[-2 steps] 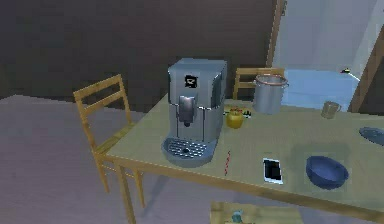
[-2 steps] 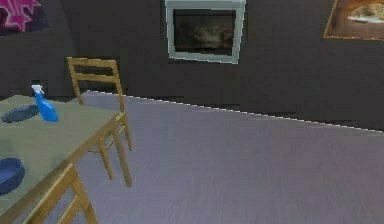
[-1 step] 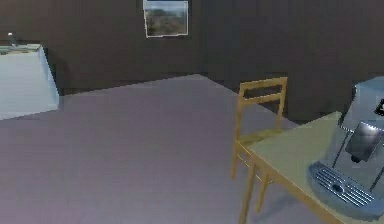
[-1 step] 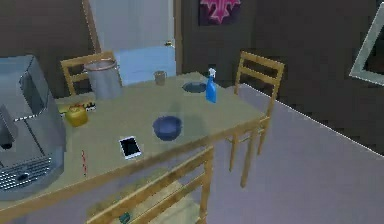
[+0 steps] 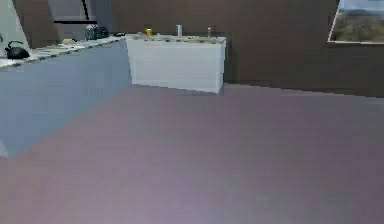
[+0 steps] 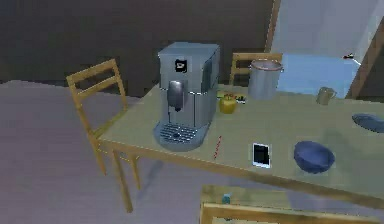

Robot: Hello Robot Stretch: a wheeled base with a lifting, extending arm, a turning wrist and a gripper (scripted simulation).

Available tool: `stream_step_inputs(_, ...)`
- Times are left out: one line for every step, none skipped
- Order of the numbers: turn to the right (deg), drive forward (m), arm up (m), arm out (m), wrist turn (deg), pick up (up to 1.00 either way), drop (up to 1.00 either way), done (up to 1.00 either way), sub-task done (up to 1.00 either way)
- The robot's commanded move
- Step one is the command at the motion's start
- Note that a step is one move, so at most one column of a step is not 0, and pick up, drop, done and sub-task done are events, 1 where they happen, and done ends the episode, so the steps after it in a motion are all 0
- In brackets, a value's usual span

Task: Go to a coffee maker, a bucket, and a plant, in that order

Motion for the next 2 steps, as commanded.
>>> stream_step_inputs(-45.0,0.00,0.00,0.00,0.0,0.00,0.00,0.00,0.00)
stream_step_inputs(-27.0,0.00,0.00,0.00,0.0,0.00,0.00,0.00,0.00)
